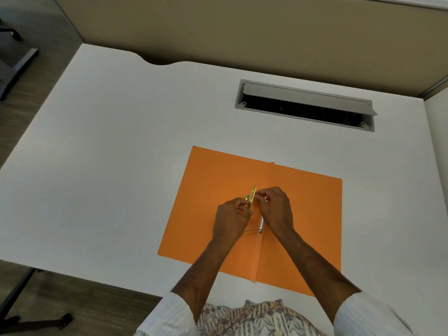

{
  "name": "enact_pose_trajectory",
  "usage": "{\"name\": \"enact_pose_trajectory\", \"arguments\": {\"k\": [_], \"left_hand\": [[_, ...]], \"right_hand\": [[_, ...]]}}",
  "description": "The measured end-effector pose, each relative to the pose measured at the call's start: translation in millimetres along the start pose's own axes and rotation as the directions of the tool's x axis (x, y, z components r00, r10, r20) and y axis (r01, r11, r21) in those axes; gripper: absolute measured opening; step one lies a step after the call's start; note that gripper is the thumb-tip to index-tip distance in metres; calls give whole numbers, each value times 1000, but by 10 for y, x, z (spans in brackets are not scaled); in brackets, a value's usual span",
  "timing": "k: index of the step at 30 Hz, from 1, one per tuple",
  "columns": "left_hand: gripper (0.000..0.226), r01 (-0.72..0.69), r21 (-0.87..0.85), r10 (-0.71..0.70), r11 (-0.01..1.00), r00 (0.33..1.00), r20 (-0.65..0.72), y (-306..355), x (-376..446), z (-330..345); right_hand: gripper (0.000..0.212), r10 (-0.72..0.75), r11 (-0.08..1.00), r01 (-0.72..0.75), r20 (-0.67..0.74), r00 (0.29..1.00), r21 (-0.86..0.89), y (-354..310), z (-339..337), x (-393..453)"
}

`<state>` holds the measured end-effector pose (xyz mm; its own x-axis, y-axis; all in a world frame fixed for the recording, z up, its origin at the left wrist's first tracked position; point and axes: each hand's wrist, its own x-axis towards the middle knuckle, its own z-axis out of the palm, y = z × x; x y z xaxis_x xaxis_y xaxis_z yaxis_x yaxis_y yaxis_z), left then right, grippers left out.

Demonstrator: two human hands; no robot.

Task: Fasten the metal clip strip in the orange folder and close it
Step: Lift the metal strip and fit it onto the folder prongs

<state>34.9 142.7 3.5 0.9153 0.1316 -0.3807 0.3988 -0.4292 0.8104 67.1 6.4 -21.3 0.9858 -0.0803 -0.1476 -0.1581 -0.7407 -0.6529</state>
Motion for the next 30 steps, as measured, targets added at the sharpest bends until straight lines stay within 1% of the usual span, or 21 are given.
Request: {"name": "enact_pose_trajectory", "arguments": {"k": [9, 19, 30], "left_hand": [[23, -15, 22, 15, 1000, 1000, 11, 11, -28, -2], [26, -34, 16, 35, 999, 999, -42, 20, -34, 23], [26, -23, 26, 23, 999, 999, -24, 25, -22, 36]], "right_hand": [[14, -5, 1000, 5, -4, 1000, 25, 7, -12, -9], [15, -2, 1000, 2, -8, 1000, 14, 28, -12, 3], [15, -26, 1000, 26, 15, 1000, 13, 45, -12, -7]]}}
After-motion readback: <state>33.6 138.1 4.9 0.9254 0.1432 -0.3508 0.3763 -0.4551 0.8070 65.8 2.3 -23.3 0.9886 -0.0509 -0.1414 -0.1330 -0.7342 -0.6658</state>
